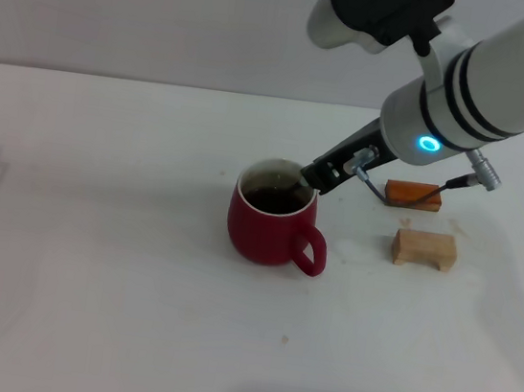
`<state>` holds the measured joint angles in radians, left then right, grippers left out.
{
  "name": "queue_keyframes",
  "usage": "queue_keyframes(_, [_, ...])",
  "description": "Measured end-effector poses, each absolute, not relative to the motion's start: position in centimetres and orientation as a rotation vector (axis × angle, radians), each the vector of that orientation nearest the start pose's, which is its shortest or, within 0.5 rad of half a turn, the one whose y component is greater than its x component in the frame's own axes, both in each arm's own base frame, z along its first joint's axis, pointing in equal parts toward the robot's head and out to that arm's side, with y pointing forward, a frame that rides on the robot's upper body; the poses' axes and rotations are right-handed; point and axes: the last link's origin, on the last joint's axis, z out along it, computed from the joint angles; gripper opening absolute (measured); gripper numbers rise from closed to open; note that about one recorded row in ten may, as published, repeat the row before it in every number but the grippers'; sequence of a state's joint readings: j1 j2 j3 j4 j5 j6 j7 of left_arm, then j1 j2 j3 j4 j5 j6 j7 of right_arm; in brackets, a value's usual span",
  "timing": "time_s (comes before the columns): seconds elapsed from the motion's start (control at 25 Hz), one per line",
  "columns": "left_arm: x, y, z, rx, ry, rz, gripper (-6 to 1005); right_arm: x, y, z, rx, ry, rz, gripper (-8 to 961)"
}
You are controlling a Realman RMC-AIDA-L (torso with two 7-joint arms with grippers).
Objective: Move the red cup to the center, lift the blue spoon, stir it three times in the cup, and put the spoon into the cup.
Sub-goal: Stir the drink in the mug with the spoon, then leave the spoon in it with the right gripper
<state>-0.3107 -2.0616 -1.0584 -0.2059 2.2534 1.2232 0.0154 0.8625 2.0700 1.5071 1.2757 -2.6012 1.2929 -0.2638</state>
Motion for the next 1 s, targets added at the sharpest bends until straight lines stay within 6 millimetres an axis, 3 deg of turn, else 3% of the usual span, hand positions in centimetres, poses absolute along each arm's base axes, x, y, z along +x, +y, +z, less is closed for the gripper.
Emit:
queue_keyframes(0.36, [-37.2, 29.9, 3.0, -1.317, -0.514, -0.555, 852, 7.8, 38.8, -4.5, -2.546, 0.722, -0.355, 129])
queue_keyframes(0.68, [-37.3, 29.7, 3.0, -1.316, -0.516, -0.551, 852, 6.7, 38.0, -5.4, -2.611, 0.721, -0.316, 130])
queue_keyframes(1.0, [-37.4, 29.5, 3.0, -1.317, -0.515, -0.552, 852, 6.6, 38.9, -5.4, -2.581, 0.708, -0.269, 132])
